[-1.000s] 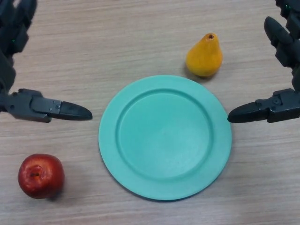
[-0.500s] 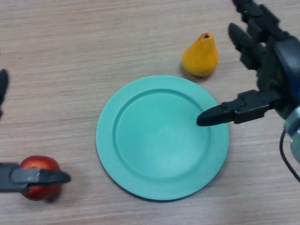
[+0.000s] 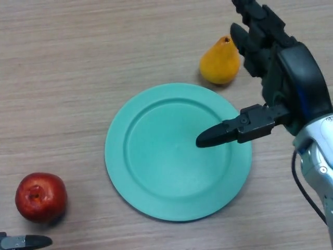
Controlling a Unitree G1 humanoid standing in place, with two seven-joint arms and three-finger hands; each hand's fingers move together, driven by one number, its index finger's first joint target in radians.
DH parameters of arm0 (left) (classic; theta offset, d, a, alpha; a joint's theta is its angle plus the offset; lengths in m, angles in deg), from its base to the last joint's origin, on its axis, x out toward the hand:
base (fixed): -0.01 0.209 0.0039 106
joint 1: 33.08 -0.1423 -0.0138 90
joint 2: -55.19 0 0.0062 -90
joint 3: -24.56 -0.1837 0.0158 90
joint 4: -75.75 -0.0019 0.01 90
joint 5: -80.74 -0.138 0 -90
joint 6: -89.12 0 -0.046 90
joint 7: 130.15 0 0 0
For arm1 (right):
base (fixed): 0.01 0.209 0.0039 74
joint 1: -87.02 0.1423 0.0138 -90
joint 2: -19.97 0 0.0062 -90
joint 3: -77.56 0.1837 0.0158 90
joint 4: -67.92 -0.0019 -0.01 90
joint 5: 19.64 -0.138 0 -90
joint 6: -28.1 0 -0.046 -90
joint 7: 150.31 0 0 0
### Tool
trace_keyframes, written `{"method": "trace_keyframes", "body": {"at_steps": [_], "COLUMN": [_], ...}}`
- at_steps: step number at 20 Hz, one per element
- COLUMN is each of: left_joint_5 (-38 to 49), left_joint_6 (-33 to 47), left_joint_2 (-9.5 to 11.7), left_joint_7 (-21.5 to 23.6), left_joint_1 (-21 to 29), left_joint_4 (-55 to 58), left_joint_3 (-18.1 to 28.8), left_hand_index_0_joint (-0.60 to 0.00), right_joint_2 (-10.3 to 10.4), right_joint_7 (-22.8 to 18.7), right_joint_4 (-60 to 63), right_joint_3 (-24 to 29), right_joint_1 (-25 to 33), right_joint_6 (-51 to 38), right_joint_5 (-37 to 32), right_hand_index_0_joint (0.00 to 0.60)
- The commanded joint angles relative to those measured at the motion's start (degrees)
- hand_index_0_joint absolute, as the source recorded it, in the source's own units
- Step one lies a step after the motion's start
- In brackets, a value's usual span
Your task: Pick up the red apple and place it on the plate
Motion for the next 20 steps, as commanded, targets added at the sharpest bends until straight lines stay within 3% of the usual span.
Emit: {"method": "trace_keyframes", "body": {"at_steps": [1, 5, 8, 10, 15, 20], "left_joint_5": [1.30, 2.84, -3.80, -9.63, -10.71, -10.57], "left_joint_6": [10.47, 15.76, 20.12, 23.43, 23.23, 18.14], "left_joint_2": [3.81, 6.40, 7.27, 8.73, 10.07, 8.73], "left_joint_7": [-0.36, 1.75, 5.87, 12.31, 15.76, 11.78], "left_joint_1": [1.10, 4.31, 4.77, 5.77, 5.73, 6.37], "left_joint_4": [-1.98, -12.62, -16.42, -20.30, -18.56, -5.59], "left_joint_3": [2.25, -3.60, -5.86, -8.95, -8.45, -8.45], "left_hand_index_0_joint": [0.000, 0.000, -0.400, -0.600, -0.600, -0.600], "right_joint_2": [-0.07, -0.15, -0.52, -1.21, -2.04, -2.85], "right_joint_7": [-0.29, -1.28, -1.45, -1.39, -1.44, -1.07], "right_joint_4": [-4.51, -8.62, -10.01, -11.67, -13.40, -13.58], "right_joint_3": [2.96, 4.64, 4.96, 5.50, 6.76, 7.44], "right_joint_1": [1.64, 0.79, 0.48, -0.02, 0.18, -0.06], "right_joint_6": [-5.49, -3.49, -3.14, -2.56, 0.24, 0.65], "right_joint_5": [-1.34, -1.74, -2.03, -2.02, -3.27, -2.70], "right_hand_index_0_joint": [0.000, 0.000, 0.000, 0.000, 0.000, 0.000]}}
